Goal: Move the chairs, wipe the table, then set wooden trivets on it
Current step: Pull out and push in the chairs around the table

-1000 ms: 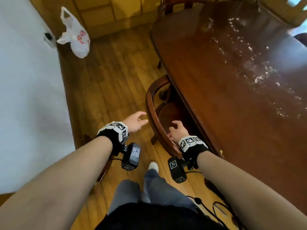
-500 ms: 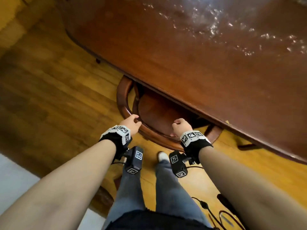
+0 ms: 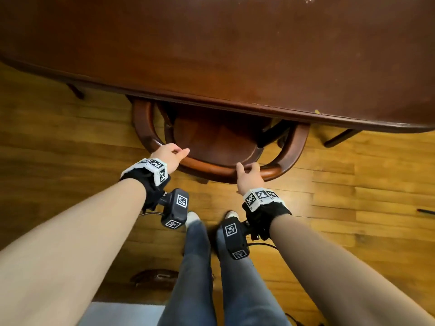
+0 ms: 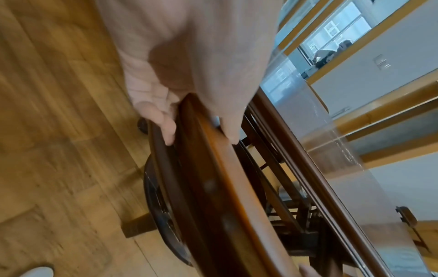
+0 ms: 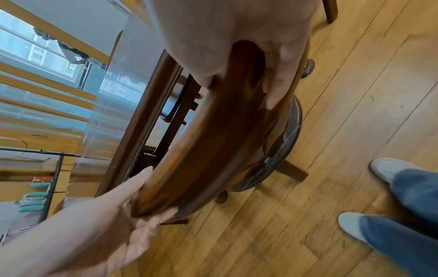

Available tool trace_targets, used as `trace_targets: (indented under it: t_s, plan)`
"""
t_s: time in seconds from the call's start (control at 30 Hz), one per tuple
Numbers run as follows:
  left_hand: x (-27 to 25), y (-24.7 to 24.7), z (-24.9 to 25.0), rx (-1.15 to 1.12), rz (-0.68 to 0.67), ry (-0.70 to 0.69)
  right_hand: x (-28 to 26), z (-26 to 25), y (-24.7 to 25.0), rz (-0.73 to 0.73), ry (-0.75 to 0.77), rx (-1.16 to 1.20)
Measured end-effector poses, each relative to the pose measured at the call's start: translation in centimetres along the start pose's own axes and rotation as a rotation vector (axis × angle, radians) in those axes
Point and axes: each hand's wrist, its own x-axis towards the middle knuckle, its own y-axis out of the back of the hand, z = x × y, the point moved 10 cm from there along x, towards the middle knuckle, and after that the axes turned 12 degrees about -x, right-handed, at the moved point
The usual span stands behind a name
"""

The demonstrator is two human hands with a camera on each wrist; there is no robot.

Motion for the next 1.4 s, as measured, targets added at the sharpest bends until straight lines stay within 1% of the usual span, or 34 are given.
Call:
trace_targets:
  t_s: [0.1, 0.2, 0.33, 0.43, 0.53, 0.63, 0.73, 0.8, 0.9, 1.07, 1.17, 1.3, 1.4]
  plan:
    - [-0.4, -0.2, 0.2, -0.006, 0.007, -0.032, 0.0, 0.4, 0.0, 0.031, 0.014, 0.038]
    - [-1.2, -1.6, 0.3, -0.077, 0.040, -0.040, 0.7, 0.9, 1.3, 0.056, 0.021, 0.062]
    - [-2.1, -3.9, 0.5, -0.175, 0.083, -0.028, 1.8, 1.3, 3.4, 0.064, 0.003, 0.030]
    - [-2.5, -5.0, 0.6, -0.193, 0.105, -0.013, 2.1, 1.7, 4.6, 0.080, -0.002, -0.003]
    - [-1.9, -3.8, 0.5, -0.158, 0.108, -0.018, 1.7, 1.6, 4.3, 0.083, 0.007, -0.002]
    - [-1.0, -1.8, 0.0, -0.130, 0.087, -0.029, 0.8, 0.9, 2.7, 0.040, 0.005, 0.015]
    - [-0.5, -0.3, -0.1, -0.139, 0.110, -0.049, 0.3, 0.8, 1.3, 0.022, 0.002, 0.056]
    - [-0.5, -0.2, -0.1, -0.130, 0.115, -0.058, 0.1, 0.9, 1.0, 0.027, 0.017, 0.057]
    - [-0.8, -0.9, 0.2, -0.130, 0.130, -0.074, 0.4, 0.7, 2.1, 0.081, 0.046, 0.046]
    - [-1.8, -2.0, 0.5, -0.131, 0.197, -0.047, 1.6, 1.1, 3.8, 0.120, 0.048, 0.022]
    - [-1.2, -1.7, 0.2, -0.135, 0.202, -0.029, 1.9, 1.1, 4.1, 0.152, 0.044, 0.023]
    - [-0.8, -1.0, 0.0, -0.112, 0.202, -0.019, 1.7, 0.9, 3.4, 0.129, 0.039, 0.027]
    - [-0.4, -0.5, -0.2, -0.091, 0.163, -0.008, 1.6, 1.0, 2.5, 0.078, 0.054, 0.012]
